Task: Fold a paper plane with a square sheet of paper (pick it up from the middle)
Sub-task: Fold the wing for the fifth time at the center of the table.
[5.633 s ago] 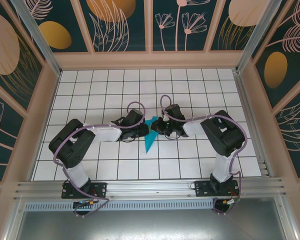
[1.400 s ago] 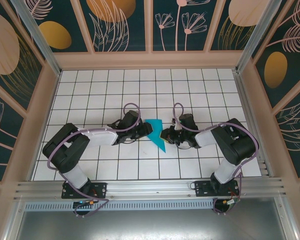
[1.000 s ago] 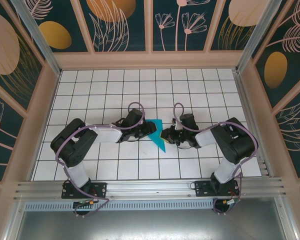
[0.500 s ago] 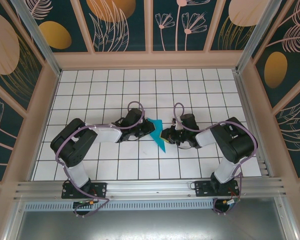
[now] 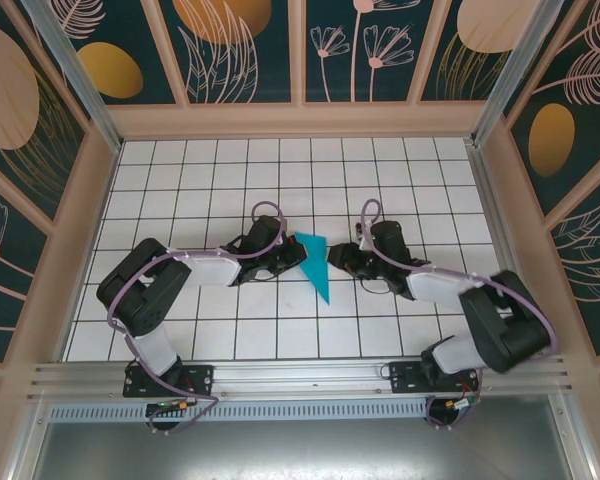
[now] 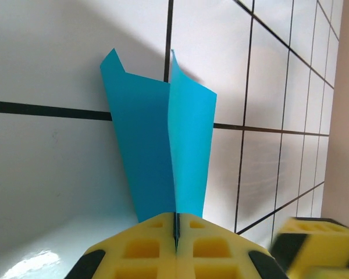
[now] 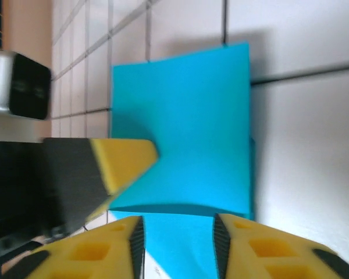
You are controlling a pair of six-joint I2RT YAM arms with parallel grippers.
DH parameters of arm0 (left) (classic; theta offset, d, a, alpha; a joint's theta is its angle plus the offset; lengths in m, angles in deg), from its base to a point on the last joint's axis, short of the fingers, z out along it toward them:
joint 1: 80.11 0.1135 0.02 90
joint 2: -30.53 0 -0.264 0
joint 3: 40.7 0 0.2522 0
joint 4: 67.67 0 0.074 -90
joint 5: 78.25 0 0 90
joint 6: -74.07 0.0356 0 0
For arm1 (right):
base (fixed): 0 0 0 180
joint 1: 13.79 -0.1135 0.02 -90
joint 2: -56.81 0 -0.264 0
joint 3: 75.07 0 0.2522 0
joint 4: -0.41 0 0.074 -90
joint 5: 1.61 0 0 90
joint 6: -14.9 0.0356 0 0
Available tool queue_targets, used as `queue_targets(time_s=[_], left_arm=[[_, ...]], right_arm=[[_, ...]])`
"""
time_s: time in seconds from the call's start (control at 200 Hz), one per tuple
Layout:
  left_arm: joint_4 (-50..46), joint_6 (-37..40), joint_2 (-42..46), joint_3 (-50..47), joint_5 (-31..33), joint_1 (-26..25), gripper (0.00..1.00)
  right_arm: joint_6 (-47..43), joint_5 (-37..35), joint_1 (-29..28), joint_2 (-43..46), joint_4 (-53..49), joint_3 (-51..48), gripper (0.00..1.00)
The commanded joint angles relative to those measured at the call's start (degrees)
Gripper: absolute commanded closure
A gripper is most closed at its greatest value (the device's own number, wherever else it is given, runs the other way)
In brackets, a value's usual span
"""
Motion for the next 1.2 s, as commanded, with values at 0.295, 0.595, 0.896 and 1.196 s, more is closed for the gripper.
queue_targets(time_s=[0.295, 0.595, 0.896, 1.196], left_arm=[[2.2, -1.6, 0.7, -0.3, -0.8, 0.4, 0.97], [2.5, -1.7, 0.5, -0.3, -1.3, 0.4, 0.97], [2.3, -1.6, 0.8, -0.6, -1.2, 0.5, 0.97], [1.9, -1.5, 1.0, -0.6, -0.8, 0.4, 0.97]], right_arm=[[-22.1, -40.5, -26.6, 3.6, 5.0, -5.7, 0.52], [-33.8, -59.4, -36.5, -9.1, 5.5, 0.0, 0.52], [-35.9, -62.9, -37.7, -13.8, 7.0, 1.5, 0.67], [-35.2, -63.4, -37.7, -15.2, 5.4, 1.9, 0.78]])
